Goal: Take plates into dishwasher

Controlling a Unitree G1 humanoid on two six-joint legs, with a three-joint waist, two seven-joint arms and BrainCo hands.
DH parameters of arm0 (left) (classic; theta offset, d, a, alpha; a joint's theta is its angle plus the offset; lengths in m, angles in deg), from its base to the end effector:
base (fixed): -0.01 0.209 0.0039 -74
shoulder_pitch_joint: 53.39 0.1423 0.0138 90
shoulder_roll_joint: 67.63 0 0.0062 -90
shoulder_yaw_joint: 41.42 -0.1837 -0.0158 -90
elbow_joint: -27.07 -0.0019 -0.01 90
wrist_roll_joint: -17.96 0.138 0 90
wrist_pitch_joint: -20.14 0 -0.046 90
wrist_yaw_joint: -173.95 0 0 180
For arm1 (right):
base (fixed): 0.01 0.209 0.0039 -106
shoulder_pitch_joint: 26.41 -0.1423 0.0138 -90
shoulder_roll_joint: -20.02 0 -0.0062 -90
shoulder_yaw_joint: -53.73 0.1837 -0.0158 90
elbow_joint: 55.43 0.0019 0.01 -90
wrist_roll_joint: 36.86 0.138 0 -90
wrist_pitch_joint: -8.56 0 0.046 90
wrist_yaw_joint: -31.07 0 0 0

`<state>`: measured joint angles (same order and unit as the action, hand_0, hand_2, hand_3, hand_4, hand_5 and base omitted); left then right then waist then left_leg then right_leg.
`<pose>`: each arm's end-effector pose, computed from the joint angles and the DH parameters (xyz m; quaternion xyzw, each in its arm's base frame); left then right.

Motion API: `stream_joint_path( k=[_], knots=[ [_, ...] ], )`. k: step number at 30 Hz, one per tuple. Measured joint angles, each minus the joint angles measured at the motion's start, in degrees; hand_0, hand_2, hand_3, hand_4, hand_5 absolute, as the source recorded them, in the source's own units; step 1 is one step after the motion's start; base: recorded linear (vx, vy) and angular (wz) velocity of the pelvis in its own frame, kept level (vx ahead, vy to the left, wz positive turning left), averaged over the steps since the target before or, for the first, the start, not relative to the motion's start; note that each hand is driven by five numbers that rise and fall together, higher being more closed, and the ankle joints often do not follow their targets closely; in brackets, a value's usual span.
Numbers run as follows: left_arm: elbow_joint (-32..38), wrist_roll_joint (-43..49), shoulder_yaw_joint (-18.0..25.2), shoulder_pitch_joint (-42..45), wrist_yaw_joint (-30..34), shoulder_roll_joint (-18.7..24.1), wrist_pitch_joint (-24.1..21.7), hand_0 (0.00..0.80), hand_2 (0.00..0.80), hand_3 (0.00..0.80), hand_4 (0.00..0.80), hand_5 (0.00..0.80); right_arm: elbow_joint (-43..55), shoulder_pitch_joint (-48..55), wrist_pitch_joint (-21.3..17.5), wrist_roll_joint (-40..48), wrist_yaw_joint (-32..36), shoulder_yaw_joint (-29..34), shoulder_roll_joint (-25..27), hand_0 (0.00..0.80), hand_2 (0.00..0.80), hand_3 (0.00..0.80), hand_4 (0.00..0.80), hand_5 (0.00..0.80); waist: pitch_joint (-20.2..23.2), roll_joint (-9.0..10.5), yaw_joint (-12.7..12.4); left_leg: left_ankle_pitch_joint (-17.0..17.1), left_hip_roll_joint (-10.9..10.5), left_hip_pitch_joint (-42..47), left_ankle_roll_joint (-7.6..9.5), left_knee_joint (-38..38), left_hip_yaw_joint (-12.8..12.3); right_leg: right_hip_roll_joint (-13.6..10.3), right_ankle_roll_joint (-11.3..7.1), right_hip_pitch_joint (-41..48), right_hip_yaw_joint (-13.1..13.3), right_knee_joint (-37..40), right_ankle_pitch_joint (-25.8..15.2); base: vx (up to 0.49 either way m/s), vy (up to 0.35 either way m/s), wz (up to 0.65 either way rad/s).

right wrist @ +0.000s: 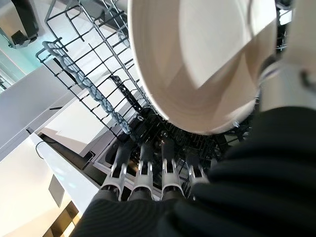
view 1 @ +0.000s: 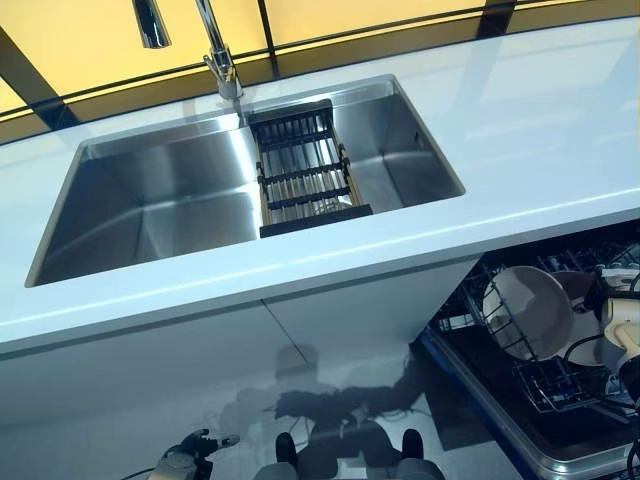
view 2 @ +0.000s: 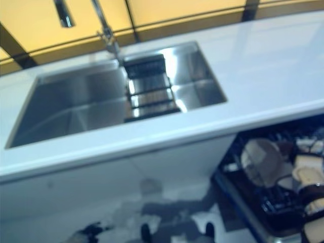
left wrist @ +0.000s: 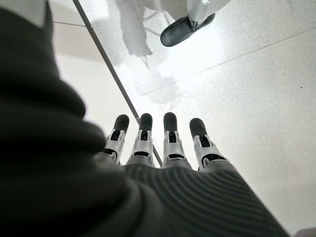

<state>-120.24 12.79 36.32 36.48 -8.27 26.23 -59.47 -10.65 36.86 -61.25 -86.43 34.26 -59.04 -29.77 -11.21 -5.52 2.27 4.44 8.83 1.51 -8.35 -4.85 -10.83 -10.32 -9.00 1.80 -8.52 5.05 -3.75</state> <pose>0.1021 0.2457 -0.0966 0.1716 0.5574 0.0421 0.8112 0.2424 -0.3711 0.1105 -0.7883 0.3342 -0.1115 0.5044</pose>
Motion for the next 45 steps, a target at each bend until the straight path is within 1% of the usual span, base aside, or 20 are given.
stream_joint_path(
  k=[5,7,9,13,15,19,21,23,26,28,31,34,39,40,42,45],
  knots=[
    [0.00,0.03,0.05,0.13,-0.01,0.23,0.18,0.000,0.000,0.000,0.000,0.000,1.05,0.05,0.25,2.29,0.02,0.72,0.01,0.000,0.000,0.000,0.000,0.000,0.06,0.23,0.09,0.01,0.00,0.13,-0.02,0.00,0.00,0.02,0.02,0.15,0.01,-0.16,-0.03,0.022,0.016,0.00],
    [0.00,0.04,0.11,0.17,-0.02,0.32,0.22,0.000,0.000,0.000,0.000,0.000,2.88,0.56,0.34,3.81,0.01,2.37,0.03,0.000,0.000,0.000,0.000,0.000,0.15,0.47,0.23,0.01,0.00,0.25,-0.02,0.00,-0.03,0.03,0.02,0.23,0.05,-0.16,-0.03,0.017,0.012,0.00],
    [0.00,0.05,0.12,0.16,-0.03,0.47,0.22,0.000,0.000,0.000,0.000,0.000,4.62,1.24,1.00,5.48,0.01,4.37,0.07,0.000,0.000,0.000,0.000,0.000,0.25,1.27,0.24,0.00,0.01,1.00,-0.02,-0.01,-0.07,0.04,0.02,0.96,0.06,-0.16,-0.01,0.000,0.000,0.00],
    [0.02,0.07,0.14,0.20,-0.05,0.80,0.31,0.000,0.000,0.000,0.000,0.000,4.86,1.87,2.47,6.98,-0.01,7.58,0.57,0.000,0.000,0.000,0.000,0.000,0.73,2.95,0.15,-0.11,0.03,1.03,0.16,-0.01,-0.05,0.04,0.05,1.00,0.06,-0.16,-0.05,0.008,0.008,0.00],
    [-0.04,0.09,0.15,1.00,-0.06,1.28,0.40,0.000,0.000,0.000,0.000,0.000,4.80,2.67,2.96,7.69,-0.04,10.27,1.44,0.000,0.000,0.000,0.000,0.000,1.47,4.17,0.42,-0.15,0.03,1.20,0.22,-0.02,-0.10,0.04,0.05,1.12,0.11,-0.15,-0.05,0.046,0.039,-0.01],
    [-0.32,0.13,0.16,1.66,-0.10,1.54,0.42,0.000,0.000,0.000,0.000,0.000,4.50,4.71,3.73,8.82,-0.67,13.98,4.61,0.000,0.000,0.000,0.000,0.000,2.29,5.53,0.79,-0.19,0.04,1.97,0.21,-0.04,-0.18,0.05,0.05,1.85,0.15,-0.15,-0.03,0.040,0.040,-0.01],
    [-0.80,0.28,0.16,1.70,-0.12,1.56,0.39,0.000,0.000,0.000,0.000,0.000,4.53,5.17,3.80,10.10,-1.28,15.23,6.74,0.000,0.000,0.000,0.000,0.000,2.59,5.83,1.41,-0.21,0.10,2.01,0.20,-0.05,-0.22,0.07,0.06,1.87,0.20,-0.10,-0.03,0.026,0.047,-0.01],
    [-1.19,1.21,0.16,1.65,-0.12,1.54,0.34,0.000,0.000,0.000,0.000,0.000,4.25,6.81,4.23,11.08,-1.59,18.09,8.44,0.000,0.000,0.000,0.000,0.000,3.26,6.02,1.50,-0.20,0.20,2.16,0.20,-0.05,-0.42,0.17,0.07,1.87,0.46,-0.12,-0.04,0.011,0.050,-0.05],
    [-2.63,1.29,0.17,1.67,-0.18,1.53,0.32,0.000,0.000,0.000,0.000,0.000,3.84,8.90,5.16,12.33,-2.40,20.32,10.55,0.000,0.000,0.000,0.000,0.000,4.04,6.25,1.53,-0.38,0.29,2.86,0.05,-0.07,-1.49,0.21,0.07,1.91,1.35,-0.01,-0.03,-0.001,0.049,-0.13],
    [-2.85,1.98,0.18,1.69,-0.26,1.48,0.33,0.000,0.000,0.000,0.000,0.000,3.64,10.32,5.52,13.38,-2.45,20.71,11.61,0.000,0.000,0.000,0.000,0.000,4.33,6.49,1.77,-0.40,0.31,2.88,0.05,-0.06,-1.63,0.26,0.08,1.80,1.55,-0.03,-0.04,-0.003,0.049,-0.08],
    [-3.24,2.10,0.18,1.67,-0.50,1.47,0.34,0.000,0.000,0.000,0.000,0.000,2.81,12.49,6.06,14.54,-2.45,22.73,11.84,0.000,0.000,0.000,0.000,0.000,5.75,6.79,2.21,-0.45,0.45,2.91,-0.01,-0.07,-1.77,0.41,0.13,1.71,1.74,-0.06,-0.06,-0.014,0.064,-0.03],
    [-4.58,2.01,0.38,1.38,-1.59,1.43,0.38,0.000,0.000,0.000,0.000,0.000,2.32,13.79,6.12,15.48,-2.51,24.54,11.84,0.000,0.000,0.000,0.000,0.000,6.57,7.12,3.16,-0.46,0.46,2.99,-0.02,-0.07,-1.91,0.44,0.13,1.72,1.85,0.00,-0.06,-0.035,0.090,-0.02],
    [-5.80,1.64,2.71,1.27,-2.68,1.38,0.52,0.000,0.000,0.000,0.000,0.000,1.82,17.00,6.28,17.21,-2.65,28.64,11.94,0.000,0.000,0.000,0.000,0.000,6.99,7.34,3.23,-0.59,0.42,3.72,0.04,-0.04,-2.69,0.43,0.22,1.83,2.47,-0.39,-0.10,-0.045,0.155,-0.06],
    [-6.10,1.70,2.71,1.05,-3.02,1.40,0.34,0.000,0.000,0.000,0.000,0.000,1.73,18.54,6.49,17.42,-2.64,29.73,11.95,0.000,0.000,0.000,0.000,0.000,6.93,7.51,3.14,-0.81,0.39,3.88,0.04,0.25,-2.98,0.41,0.24,1.67,2.77,-0.99,0.04,-0.084,0.167,-0.10],
    [-6.78,1.83,2.68,0.48,-4.00,1.63,0.18,0.000,0.000,0.000,0.000,0.000,1.11,21.65,7.13,17.84,-2.50,31.49,11.94,0.000,0.000,0.000,0.000,0.000,6.63,7.89,3.01,-1.75,0.29,3.53,0.17,2.04,-2.96,-0.01,0.10,0.58,3.21,-4.12,1.55,-0.116,0.076,-0.04],
    [-6.98,2.10,2.45,-2.29,-4.47,3.62,0.56,0.000,0.000,0.000,0.000,0.000,-5.19,24.31,8.03,20.32,-3.99,31.50,10.93,0.000,0.000,0.000,0.000,0.000,5.50,9.25,3.17,-4.02,0.31,1.74,0.47,6.49,-2.67,-0.74,-0.10,-0.99,3.35,-7.46,2.89,-0.221,0.057,0.00]
  ],
)
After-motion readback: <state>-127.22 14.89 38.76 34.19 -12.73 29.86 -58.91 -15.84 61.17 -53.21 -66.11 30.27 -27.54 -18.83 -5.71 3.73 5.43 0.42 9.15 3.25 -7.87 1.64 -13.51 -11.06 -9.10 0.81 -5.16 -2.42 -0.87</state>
